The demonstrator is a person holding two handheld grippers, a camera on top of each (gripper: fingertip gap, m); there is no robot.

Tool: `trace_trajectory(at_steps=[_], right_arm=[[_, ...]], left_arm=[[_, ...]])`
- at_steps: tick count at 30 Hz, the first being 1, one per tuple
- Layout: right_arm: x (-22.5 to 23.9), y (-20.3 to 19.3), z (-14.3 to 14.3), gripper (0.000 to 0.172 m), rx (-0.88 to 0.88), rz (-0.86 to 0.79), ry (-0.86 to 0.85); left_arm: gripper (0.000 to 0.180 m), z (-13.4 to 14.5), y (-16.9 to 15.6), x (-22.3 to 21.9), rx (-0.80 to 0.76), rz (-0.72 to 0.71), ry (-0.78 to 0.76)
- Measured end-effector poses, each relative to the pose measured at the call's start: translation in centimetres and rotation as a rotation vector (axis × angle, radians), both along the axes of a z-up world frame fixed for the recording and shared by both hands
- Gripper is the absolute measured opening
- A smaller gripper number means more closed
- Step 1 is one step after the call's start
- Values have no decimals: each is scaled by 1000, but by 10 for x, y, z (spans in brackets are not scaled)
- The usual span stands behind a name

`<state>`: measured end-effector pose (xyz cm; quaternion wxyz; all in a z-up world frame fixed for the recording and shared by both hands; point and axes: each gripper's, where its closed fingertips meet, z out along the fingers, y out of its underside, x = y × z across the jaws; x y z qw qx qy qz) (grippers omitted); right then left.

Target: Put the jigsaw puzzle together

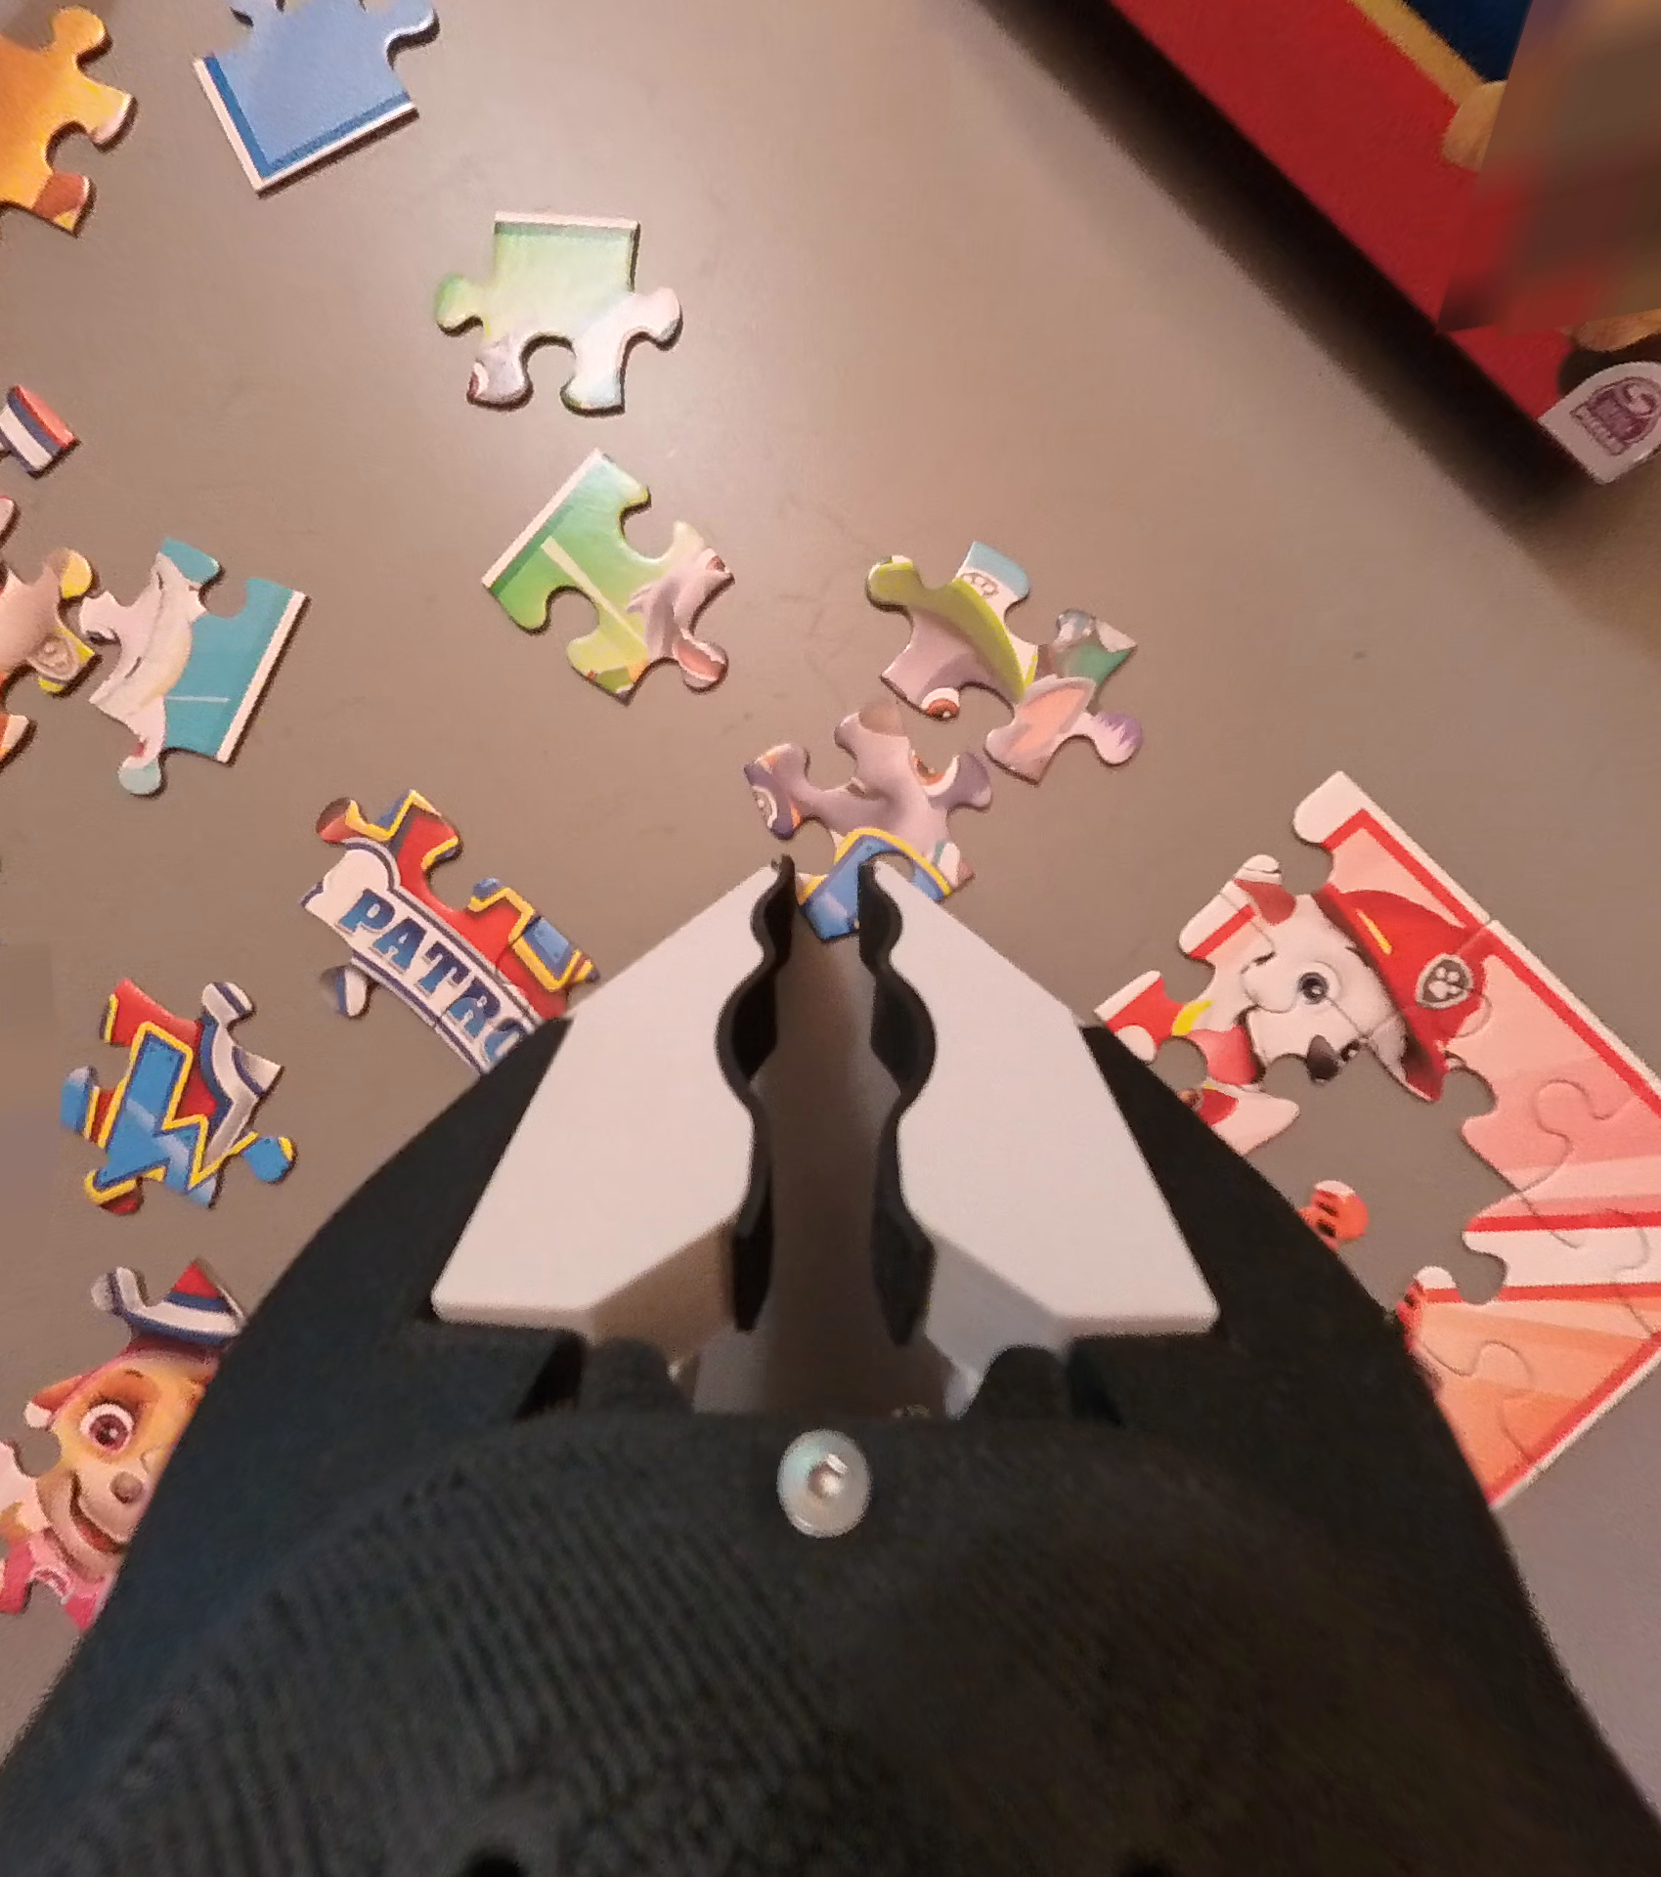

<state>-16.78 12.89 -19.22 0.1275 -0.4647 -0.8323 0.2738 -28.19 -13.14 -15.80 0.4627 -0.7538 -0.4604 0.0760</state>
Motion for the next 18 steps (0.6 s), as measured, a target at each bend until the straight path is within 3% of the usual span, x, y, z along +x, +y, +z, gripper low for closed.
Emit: trace_trajectory(at_steps=[10,12,18], right_arm=[[7,-4,4,10,9,67,16],[4,-4,10,0,7,91,38],[-7,4,15,4,65,137,30]], left_arm=[[23,1,0,0,3,-2,3],[23,1,0,0,2,-2,2],[23,0,0,0,-3,0,1]])
